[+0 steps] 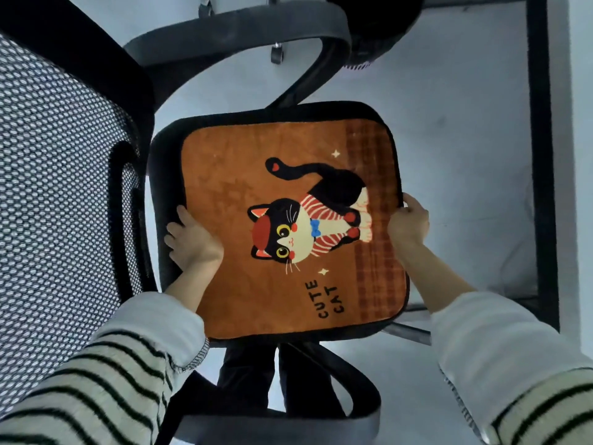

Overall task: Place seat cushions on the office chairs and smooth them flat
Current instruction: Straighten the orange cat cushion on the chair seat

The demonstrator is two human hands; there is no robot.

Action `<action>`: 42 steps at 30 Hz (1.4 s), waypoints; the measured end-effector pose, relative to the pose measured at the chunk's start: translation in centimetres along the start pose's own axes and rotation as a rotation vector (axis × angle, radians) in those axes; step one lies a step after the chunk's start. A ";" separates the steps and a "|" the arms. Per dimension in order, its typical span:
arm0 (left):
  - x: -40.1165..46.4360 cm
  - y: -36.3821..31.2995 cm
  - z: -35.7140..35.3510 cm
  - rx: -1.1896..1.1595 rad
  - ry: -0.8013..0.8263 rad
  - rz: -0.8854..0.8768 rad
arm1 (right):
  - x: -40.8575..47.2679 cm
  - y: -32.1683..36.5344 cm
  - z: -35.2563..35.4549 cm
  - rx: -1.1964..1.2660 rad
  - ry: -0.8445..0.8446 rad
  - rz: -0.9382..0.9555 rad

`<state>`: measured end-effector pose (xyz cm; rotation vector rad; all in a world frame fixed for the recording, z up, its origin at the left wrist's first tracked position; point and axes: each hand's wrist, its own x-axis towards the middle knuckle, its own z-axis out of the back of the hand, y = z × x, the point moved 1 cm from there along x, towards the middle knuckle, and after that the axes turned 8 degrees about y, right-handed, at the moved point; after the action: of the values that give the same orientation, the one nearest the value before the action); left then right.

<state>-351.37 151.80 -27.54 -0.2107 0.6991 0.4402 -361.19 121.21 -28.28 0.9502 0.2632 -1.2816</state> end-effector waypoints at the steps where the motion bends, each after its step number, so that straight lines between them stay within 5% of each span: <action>1: 0.1 0.1 -0.1 -0.018 0.009 0.009 | 0.3 -0.3 -0.1 0.043 0.006 -0.010; 23: -0.2 1.7 -1.9 0.009 0.057 -0.036 | -0.5 -2.0 -1.1 0.063 0.102 0.032; 29: -2.8 3.0 -4.0 -0.003 0.116 -0.042 | -3.9 -5.7 0.1 -0.231 0.159 0.140; 42: -6.6 4.7 -7.1 0.042 0.277 -0.127 | -7.7 -10.1 -0.7 -0.429 0.267 0.145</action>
<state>-362.09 151.49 -28.72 -0.2776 0.9603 0.2764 -372.40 127.22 -28.30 0.7520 0.6391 -0.9133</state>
